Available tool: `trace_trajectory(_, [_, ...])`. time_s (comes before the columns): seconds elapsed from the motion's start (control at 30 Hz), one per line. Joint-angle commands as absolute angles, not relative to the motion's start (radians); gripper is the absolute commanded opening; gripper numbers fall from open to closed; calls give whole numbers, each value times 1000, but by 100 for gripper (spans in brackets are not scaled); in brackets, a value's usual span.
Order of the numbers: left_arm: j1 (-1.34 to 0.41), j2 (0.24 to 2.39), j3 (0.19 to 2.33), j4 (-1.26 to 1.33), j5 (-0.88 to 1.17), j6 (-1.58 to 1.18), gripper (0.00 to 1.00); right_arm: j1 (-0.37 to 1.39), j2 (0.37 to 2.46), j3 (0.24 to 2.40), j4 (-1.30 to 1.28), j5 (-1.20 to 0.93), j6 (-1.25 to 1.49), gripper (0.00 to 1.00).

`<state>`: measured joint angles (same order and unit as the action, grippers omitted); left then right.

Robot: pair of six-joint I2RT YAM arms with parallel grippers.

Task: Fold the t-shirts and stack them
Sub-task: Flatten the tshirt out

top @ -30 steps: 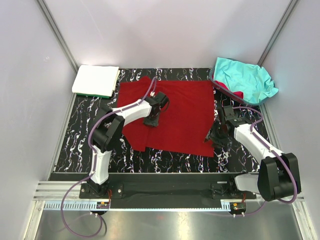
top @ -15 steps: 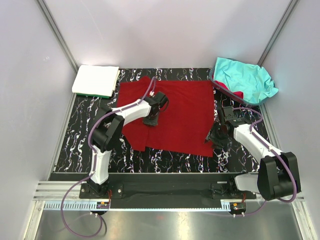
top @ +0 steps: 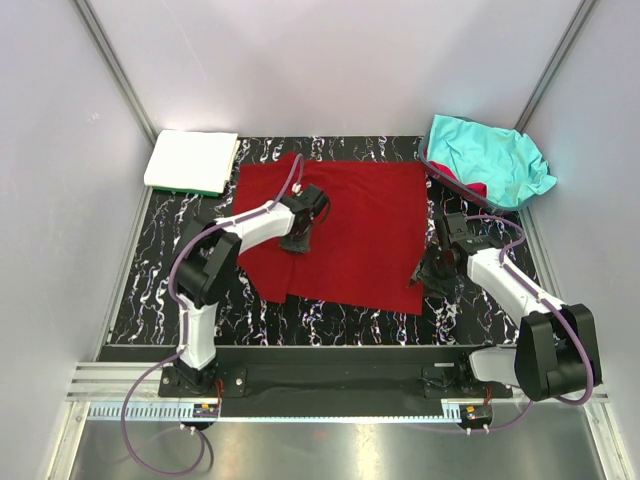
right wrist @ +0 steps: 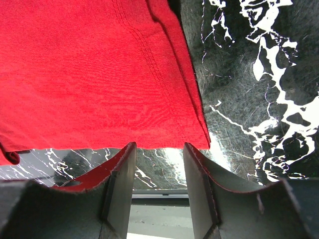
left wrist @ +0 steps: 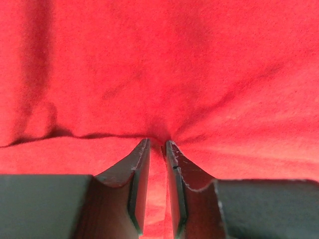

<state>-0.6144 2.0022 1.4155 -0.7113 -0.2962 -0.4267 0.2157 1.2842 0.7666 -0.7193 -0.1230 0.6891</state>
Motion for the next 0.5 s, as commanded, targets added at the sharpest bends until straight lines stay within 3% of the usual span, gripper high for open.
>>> trace_trajectory(0.0, [-609, 1925, 1396, -695, -331, -422, 25, 212, 1276, 770, -703, -132, 687, 50])
trace_trajectory(0.3, [-598, 1930, 1365, -673, -318, -420, 24, 213, 1267, 762, -703, -143, 693, 50])
trace_trajectory(0.47, [-591, 1931, 1355, -652, -319, -410, 17, 213, 1266, 758, -706, -141, 698, 50])
